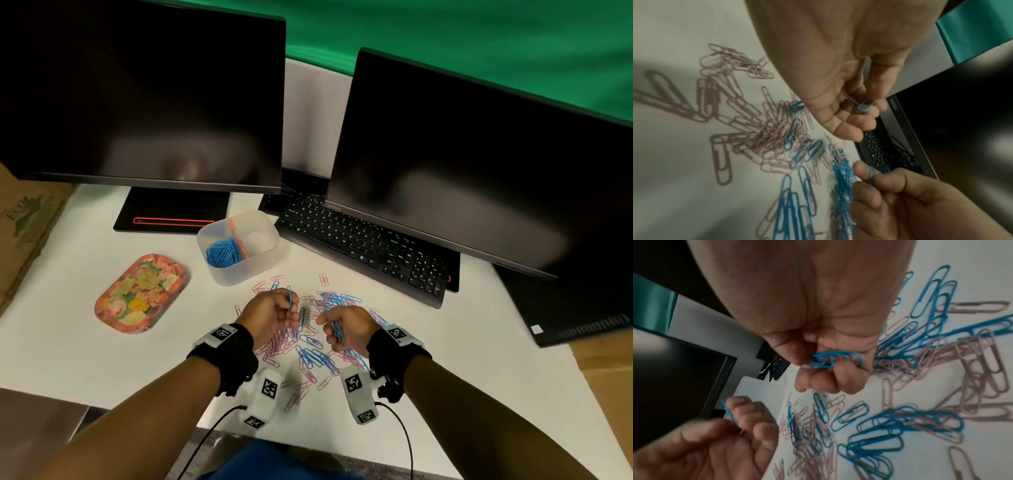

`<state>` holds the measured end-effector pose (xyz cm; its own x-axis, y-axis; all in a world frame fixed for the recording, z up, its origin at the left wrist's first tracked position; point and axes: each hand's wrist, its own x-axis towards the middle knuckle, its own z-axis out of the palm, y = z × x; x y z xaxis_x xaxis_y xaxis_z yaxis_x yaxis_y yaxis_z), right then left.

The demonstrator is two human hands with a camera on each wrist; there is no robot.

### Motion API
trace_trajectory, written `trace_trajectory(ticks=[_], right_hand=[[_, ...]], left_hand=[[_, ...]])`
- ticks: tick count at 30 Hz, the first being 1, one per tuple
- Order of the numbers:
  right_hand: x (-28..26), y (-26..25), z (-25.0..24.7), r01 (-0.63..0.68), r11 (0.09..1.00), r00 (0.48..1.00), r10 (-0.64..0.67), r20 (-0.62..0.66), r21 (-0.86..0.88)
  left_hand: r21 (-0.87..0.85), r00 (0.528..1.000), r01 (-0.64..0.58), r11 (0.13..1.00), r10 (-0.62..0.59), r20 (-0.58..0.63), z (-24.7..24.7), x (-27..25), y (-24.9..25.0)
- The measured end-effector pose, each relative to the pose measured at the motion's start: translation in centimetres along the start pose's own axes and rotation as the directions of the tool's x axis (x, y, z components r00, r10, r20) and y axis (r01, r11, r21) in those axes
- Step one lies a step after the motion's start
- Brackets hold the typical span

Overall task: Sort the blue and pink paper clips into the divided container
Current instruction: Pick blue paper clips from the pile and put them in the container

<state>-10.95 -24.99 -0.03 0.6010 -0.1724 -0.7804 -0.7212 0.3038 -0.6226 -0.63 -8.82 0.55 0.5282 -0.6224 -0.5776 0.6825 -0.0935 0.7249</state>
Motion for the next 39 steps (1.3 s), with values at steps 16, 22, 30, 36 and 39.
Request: trace_trajectory(ticks=[16,22,30,36,39], right_hand=[[-1.6,3.6,0.8,0.197,0.189,0.927,-0.355,0.12,-0.962],[-1.2,3.3,0.7,0.152,0.279,0.942,-0.331,0.054,-0.948],[-1.0,2.7,-0.9,0.214,0.503,0.934,-0.356,0.025,-0.837],[-1.5,1.0,-1.9,0.232,0.694,0.959,-0.279,0.042,-0.681],[-2.3,0.1,-2.5,0.175,0.815,0.98,-0.2,0.016,-0.553]], left_hand=[[0.906,0.906,-0.419,-0.05,0.044,0.421,-0.3,-0.4,-3.2],[0.892,0.896,-0.422,-0.163,0.071,0.437,-0.2,0.2,-4.0],[0.923,0.916,-0.37,-0.107,0.127,0.382,-0.8,0.7,-4.0],[0.904,0.899,-0.402,-0.146,0.123,0.42,0.1,0.9,-4.3],[0.907,0.908,-0.386,-0.169,0.107,0.406,0.6,1.0,-4.1]])
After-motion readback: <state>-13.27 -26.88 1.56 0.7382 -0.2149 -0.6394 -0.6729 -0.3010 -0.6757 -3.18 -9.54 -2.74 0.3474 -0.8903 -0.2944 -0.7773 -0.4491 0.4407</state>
